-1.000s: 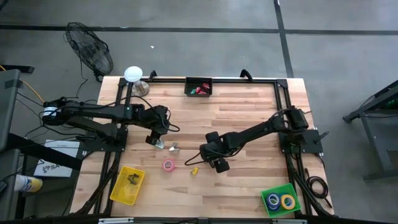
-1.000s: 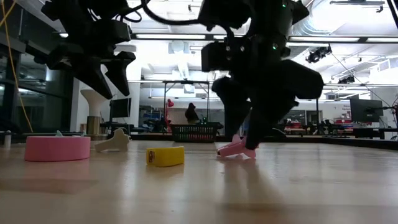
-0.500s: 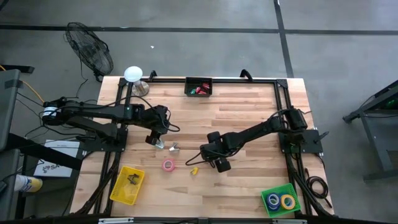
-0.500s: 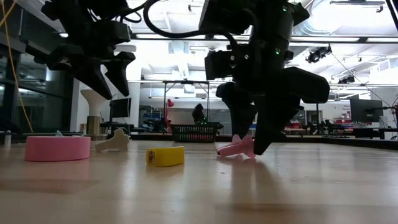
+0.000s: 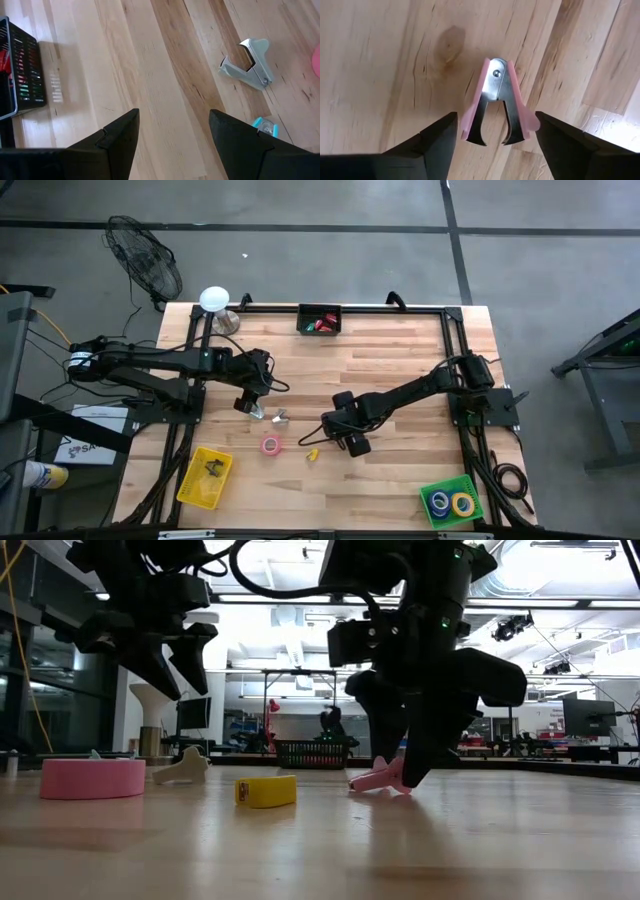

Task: Pick and place Stapler, Stapler remover, tape
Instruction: Put the pink staple remover into the yellow bin

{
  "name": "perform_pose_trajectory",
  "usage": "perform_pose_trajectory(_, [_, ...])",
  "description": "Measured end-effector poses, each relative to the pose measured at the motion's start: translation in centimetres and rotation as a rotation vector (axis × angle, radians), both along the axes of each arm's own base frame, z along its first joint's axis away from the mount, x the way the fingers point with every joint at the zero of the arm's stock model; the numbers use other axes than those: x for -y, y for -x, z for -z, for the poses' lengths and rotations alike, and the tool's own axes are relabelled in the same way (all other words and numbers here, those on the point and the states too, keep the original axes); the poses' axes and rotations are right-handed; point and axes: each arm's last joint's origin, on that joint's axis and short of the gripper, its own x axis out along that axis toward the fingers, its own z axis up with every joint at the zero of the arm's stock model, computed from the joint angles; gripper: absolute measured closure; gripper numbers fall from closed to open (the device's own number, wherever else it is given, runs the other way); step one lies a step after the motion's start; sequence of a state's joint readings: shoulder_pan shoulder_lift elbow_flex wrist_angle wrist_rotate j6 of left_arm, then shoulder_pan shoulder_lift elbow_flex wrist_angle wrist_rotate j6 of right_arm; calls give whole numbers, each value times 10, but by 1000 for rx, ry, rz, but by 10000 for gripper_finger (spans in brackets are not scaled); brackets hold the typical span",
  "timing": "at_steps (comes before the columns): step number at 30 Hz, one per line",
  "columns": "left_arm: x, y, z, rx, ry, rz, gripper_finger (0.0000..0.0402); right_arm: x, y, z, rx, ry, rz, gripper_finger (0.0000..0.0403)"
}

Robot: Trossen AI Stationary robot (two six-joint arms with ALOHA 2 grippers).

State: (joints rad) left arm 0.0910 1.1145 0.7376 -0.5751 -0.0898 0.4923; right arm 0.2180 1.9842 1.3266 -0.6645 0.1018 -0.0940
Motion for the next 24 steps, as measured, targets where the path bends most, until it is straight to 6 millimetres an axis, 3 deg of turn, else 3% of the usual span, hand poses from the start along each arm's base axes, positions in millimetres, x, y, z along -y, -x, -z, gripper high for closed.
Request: perform_pose_trajectory(24, [0,0,0,1,4,-7,165,0,1,0,-12,-4,7,324])
